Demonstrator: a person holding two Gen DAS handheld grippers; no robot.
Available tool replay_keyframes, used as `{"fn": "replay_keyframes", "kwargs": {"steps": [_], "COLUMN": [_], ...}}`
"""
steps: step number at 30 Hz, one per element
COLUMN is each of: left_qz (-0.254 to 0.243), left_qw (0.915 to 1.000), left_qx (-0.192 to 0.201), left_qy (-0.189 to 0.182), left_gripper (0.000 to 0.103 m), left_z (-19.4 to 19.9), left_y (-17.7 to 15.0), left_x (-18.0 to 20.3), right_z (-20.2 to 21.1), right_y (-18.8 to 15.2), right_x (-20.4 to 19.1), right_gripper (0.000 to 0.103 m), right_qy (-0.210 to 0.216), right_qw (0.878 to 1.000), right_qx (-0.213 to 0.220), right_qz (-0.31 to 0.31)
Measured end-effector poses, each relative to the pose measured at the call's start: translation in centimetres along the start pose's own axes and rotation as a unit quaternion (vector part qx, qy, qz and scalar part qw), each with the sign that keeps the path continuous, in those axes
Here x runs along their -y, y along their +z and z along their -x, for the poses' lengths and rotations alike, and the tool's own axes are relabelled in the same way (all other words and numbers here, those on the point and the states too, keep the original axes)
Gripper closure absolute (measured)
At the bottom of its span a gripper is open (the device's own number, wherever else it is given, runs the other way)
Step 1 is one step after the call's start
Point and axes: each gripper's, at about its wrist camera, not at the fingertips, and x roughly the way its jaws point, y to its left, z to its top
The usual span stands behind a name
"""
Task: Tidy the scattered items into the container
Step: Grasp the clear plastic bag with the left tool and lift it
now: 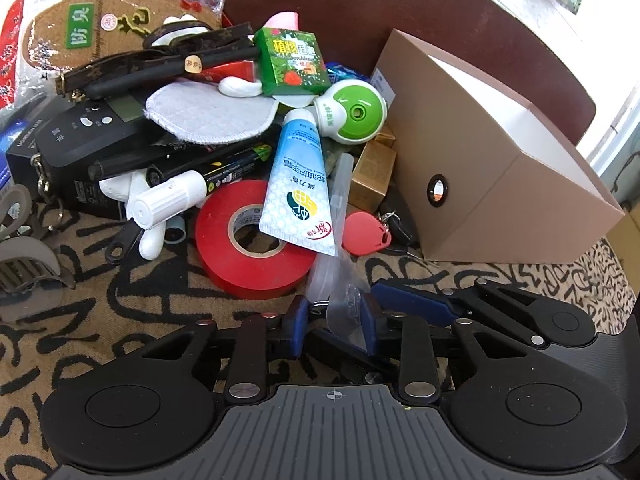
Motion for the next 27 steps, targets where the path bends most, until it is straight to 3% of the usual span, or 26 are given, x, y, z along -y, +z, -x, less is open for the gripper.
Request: {"fn": "replay_keyframes", "kwargs": {"steps": [11,15,17,19,27], "left_qz": [-0.022,-0.019,-0.018,-0.028,-0.044], "left_qw": [0.9997,0.9998,0.9998,0.9996,0.999], "left_qx": [-0.008,-0.006,-0.006,-0.006,-0.002], "left_qy": [-0.01,0.003,-0.001,-0.001,0.011], "left_gripper": [0.076,0.057,0.06,0.076,0.078], "left_z": [2.9,2.8,2.7,2.7,3.6], "left_y": [-2.3,-2.5,-2.3,-2.3,-2.7], "left_x": [0.0,0.0,0.2,0.6,2.2], "right_z": [2.4,2.4,2.7,3.1,4.6], "right_y": [-1.4,-1.6,-1.6,-1.7,-2.0], "right_x": [-2.5,-2.6,-2.7,-2.7,-3.3], "right_gripper": [0.048,0.049,0.057,0.066,0.072], "right_qy": [0.037,0.028,0.018,0.01,-0.009], "right_qw": [0.998,0.999,0.999,1.0,0.999], "right_qx": [-0.008,-0.009,-0.007,-0.005,0.002], "right_qz": [0.043,0.032,0.03,0.029,0.042]}}
